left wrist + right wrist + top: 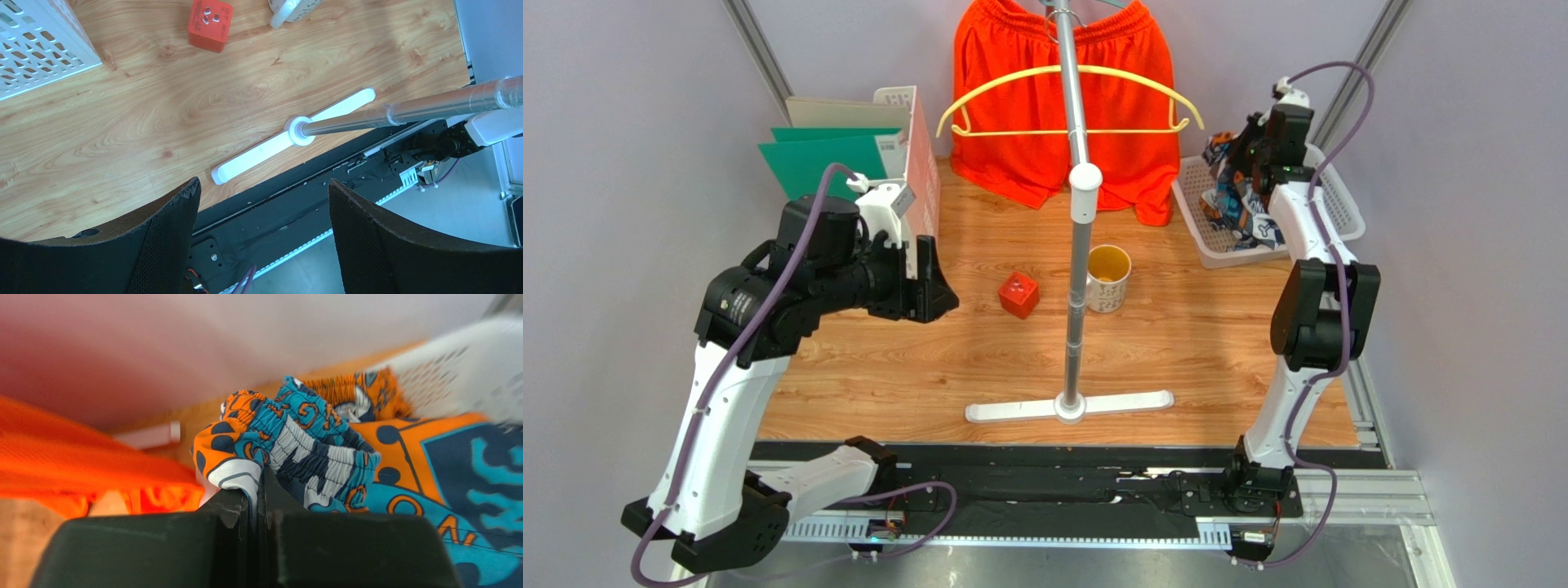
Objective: Remove the shorts from the hanger
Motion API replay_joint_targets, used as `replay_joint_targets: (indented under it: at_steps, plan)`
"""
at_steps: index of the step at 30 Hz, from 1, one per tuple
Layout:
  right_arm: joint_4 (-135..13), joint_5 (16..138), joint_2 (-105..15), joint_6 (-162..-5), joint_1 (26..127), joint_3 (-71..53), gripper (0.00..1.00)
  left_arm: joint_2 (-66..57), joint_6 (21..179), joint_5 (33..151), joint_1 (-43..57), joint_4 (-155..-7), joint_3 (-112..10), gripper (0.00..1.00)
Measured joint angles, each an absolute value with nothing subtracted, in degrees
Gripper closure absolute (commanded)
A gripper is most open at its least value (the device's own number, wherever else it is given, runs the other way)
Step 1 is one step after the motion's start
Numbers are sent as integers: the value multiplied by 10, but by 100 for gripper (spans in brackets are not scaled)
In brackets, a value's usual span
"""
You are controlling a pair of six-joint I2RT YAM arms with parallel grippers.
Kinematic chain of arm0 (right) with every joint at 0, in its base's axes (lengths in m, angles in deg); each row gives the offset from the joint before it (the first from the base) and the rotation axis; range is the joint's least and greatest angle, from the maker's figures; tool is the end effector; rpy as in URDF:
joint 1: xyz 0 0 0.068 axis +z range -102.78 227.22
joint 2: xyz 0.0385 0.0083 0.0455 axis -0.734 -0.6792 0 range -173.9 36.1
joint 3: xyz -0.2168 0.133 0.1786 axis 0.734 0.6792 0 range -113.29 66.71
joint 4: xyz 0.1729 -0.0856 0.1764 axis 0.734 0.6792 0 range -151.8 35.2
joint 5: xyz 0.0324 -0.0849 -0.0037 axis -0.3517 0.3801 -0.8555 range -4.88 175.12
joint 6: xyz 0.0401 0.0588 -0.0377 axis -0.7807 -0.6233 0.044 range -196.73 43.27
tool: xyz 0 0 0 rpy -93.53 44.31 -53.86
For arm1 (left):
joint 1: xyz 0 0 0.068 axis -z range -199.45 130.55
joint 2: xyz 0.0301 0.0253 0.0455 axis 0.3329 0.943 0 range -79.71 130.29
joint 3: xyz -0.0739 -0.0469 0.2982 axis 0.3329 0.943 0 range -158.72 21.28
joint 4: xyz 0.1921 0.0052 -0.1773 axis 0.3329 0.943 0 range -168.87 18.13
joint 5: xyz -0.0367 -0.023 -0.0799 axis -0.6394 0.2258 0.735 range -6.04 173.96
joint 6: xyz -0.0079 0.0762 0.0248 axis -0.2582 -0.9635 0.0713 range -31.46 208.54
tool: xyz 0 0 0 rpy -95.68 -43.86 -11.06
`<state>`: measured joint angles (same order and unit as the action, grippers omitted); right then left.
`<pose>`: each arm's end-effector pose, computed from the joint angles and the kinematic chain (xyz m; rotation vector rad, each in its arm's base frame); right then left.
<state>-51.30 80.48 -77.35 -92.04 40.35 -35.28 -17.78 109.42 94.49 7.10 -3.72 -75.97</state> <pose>0.5226 -0.0573 0.3481 0.3237 1.9298 0.1763 0.1303 -0.0793 0.4803 0.2156 2.3249 -0.6357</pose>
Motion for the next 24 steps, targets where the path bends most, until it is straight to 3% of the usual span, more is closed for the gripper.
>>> replay_joint_targets:
  at_steps: [3,4,6,7,10,12,14,24]
  plan:
    - [-495,812,-783,-949,415,-319,94,-190,1098,938,71,-36,-760,20]
    - [-488,816,-789,-955,414,-319,82,-193,1099,937,71,-36,-760,19]
    - [-459,831,-810,-974,406,-336,69,-200,1101,935,71,-35,-760,19]
    - [-442,836,-821,-982,402,-350,56,-202,1101,934,71,-35,-760,19]
    - [-396,846,-848,-1000,392,-390,35,-204,1103,931,71,-35,-761,19]
    - [-370,852,-849,-1009,389,-400,26,-202,1103,930,71,-35,-764,19]
    - [-354,855,-848,-1011,389,-409,2,-200,1103,929,71,-39,-770,19]
    - [-221,835,-768,-1049,392,-426,0,-227,1110,946,71,-95,-766,18]
